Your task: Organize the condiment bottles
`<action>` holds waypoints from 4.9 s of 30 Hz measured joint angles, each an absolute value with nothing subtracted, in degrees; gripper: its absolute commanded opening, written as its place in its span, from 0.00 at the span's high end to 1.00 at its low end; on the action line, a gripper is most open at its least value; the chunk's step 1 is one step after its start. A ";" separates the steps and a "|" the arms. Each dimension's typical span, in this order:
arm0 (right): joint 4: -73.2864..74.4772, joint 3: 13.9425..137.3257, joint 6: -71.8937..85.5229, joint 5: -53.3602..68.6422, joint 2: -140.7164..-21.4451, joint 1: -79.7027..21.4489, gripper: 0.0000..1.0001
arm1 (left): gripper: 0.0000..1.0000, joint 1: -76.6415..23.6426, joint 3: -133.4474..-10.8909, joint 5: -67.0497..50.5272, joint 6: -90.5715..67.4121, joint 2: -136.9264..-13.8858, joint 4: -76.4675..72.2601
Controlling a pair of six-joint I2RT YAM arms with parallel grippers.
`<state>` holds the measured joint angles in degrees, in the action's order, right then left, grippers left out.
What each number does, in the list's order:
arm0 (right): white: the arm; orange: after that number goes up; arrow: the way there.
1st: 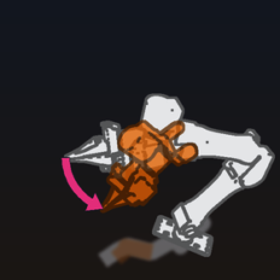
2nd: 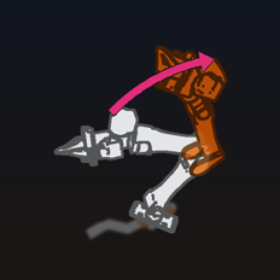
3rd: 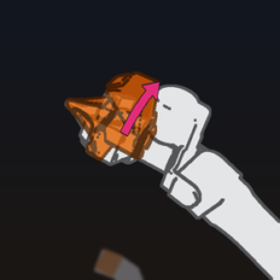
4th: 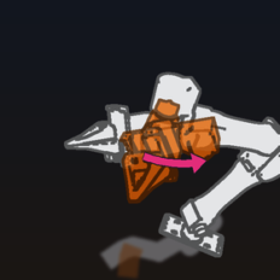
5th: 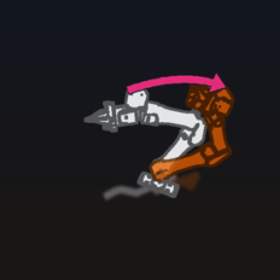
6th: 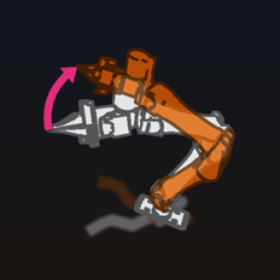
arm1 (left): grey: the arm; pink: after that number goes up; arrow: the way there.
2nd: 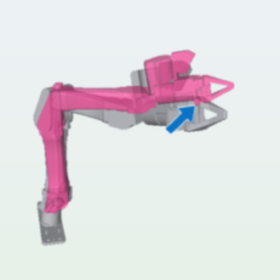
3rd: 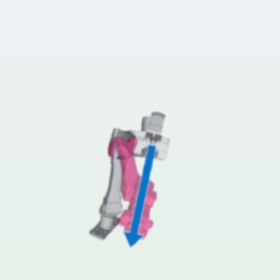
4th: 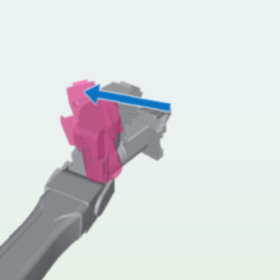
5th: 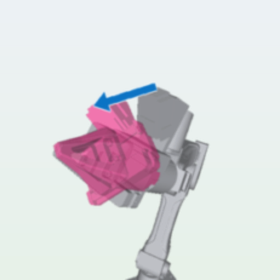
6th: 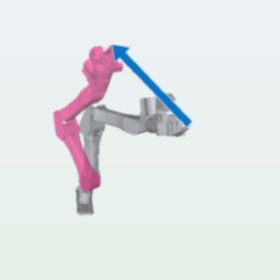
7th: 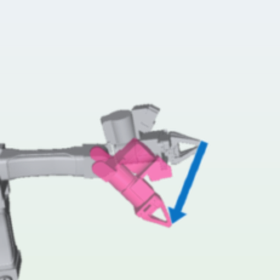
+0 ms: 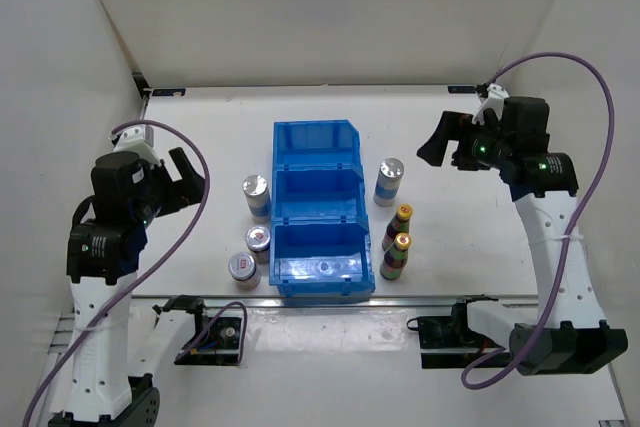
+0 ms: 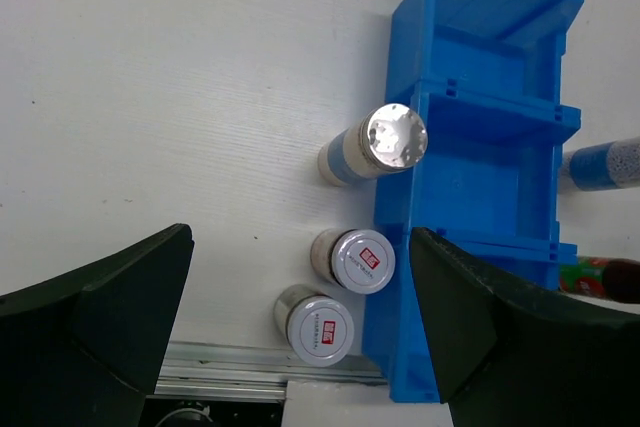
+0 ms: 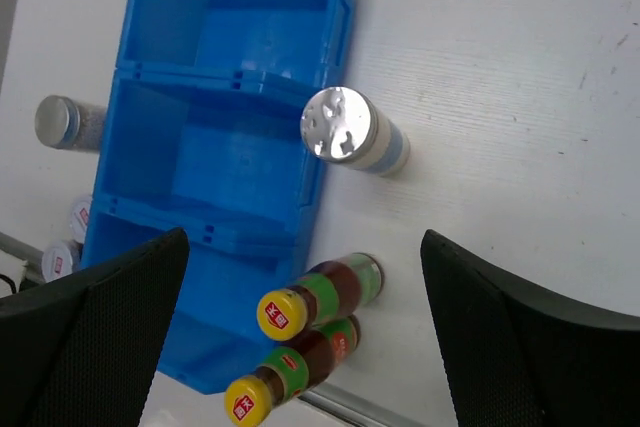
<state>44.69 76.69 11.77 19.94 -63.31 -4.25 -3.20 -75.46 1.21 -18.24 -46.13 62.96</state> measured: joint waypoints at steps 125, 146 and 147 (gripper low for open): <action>65.56 133.32 17.19 -5.72 -111.00 -20.64 0.00 | 0.10 -21.87 -72.38 1.26 -17.74 -87.59 44.86; 66.04 127.70 17.56 -5.98 -108.81 -21.39 0.00 | 0.84 -23.92 -105.51 12.73 -19.03 -94.52 49.74; 66.08 127.59 17.56 -6.02 -108.77 -21.39 0.00 | 0.84 -24.45 -107.53 12.95 -19.16 -95.09 49.58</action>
